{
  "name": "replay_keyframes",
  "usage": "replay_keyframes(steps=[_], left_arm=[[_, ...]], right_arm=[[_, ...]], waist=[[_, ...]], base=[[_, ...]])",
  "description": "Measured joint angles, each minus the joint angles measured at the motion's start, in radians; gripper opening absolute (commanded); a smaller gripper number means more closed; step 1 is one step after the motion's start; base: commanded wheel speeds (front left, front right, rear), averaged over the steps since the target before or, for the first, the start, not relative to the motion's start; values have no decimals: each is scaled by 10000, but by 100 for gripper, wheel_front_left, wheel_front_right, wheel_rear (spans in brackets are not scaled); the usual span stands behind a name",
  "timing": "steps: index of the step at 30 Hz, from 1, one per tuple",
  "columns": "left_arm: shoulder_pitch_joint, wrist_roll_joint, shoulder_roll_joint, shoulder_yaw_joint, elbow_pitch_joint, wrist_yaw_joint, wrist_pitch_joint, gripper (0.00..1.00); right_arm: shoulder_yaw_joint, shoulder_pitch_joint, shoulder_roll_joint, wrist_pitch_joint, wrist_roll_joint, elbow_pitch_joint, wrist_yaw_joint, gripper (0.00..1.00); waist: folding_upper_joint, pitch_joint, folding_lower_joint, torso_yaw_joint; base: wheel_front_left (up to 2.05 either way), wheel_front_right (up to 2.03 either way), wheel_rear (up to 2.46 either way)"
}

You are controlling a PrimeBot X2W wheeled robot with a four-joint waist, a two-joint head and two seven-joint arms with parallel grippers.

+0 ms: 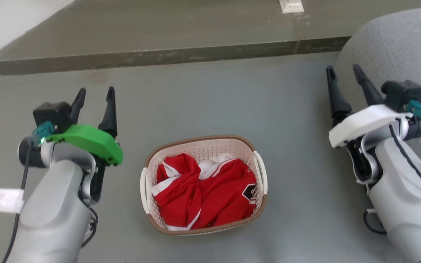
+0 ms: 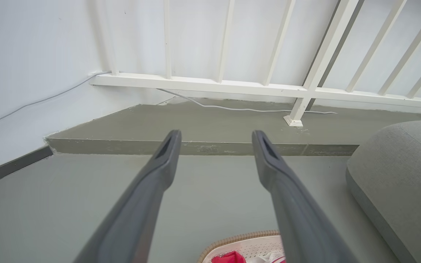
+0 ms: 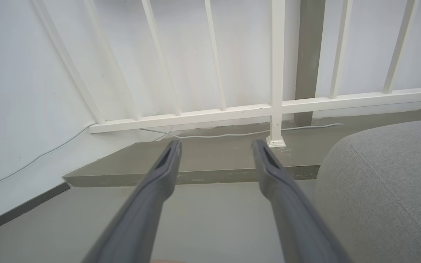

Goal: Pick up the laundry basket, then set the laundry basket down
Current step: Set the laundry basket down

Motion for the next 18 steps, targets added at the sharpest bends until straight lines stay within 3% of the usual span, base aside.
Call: replay_keyframes(steps=[10,18], left_arm=[[1543,514,50,326,-1216,360,-2,100],[2535,690,111,445,-1894,518,0,100]], right_arm=[[-280,1224,-4,-2,-339,-796,-313,100],[-263,1973,21,-2,-504,-1183,-353,100]], waist=[[0,-587,0,-12],[0,-903,0,-26]], base=[[0,0,0],[0,0,0]])
